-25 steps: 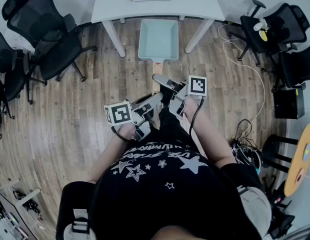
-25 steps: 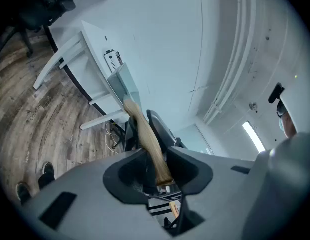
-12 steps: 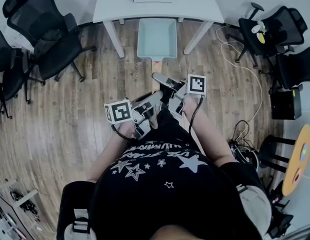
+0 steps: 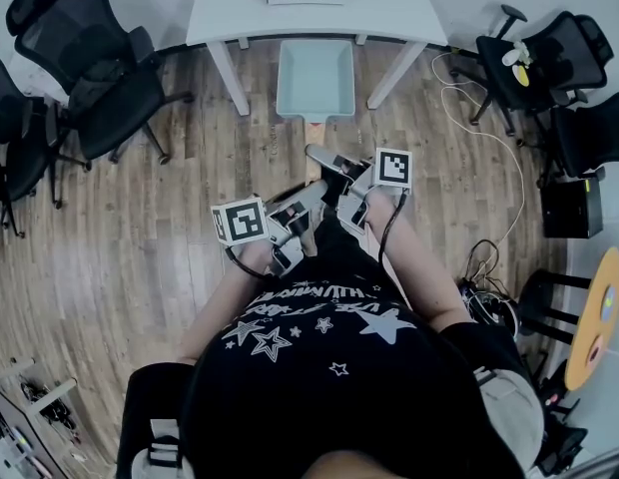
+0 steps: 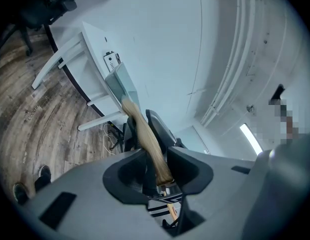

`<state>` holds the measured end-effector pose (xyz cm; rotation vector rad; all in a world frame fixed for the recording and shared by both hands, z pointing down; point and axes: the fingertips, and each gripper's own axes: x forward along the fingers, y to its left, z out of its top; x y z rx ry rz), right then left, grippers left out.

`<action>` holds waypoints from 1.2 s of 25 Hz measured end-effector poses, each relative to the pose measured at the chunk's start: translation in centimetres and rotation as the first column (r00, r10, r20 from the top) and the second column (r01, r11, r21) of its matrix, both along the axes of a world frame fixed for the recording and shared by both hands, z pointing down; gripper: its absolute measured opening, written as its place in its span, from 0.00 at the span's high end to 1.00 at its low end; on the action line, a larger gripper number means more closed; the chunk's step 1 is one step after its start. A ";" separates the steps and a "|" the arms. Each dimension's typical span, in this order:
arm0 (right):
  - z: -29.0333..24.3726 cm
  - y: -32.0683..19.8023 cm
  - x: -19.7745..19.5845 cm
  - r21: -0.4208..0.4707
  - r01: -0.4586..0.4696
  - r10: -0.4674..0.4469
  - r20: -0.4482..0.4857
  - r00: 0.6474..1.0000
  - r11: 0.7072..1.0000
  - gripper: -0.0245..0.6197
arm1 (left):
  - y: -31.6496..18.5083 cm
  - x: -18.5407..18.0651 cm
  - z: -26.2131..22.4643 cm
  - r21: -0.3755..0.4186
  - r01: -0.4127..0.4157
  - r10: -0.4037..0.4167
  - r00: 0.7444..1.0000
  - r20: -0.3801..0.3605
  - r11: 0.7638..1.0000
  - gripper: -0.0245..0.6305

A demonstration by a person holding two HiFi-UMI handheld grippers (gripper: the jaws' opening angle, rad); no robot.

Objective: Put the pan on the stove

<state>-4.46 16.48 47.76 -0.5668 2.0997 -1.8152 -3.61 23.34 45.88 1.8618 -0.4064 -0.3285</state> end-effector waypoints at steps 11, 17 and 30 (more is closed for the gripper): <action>-0.2 -2.5 -0.5 0.019 0.007 -0.007 0.021 1.000 1.000 0.78 | -2.5 -0.4 0.0 0.015 -0.006 0.005 1.000 0.019 1.000 0.76; 0.1 -5.5 0.5 0.018 0.025 -0.025 0.022 0.999 1.000 0.78 | -5.5 0.7 0.1 0.009 0.003 -0.003 1.000 0.030 1.000 0.76; -0.2 -18.0 2.5 0.025 0.082 -0.082 0.038 0.996 0.996 0.78 | -18.1 3.2 0.0 0.012 0.052 -0.053 0.997 0.050 0.999 0.76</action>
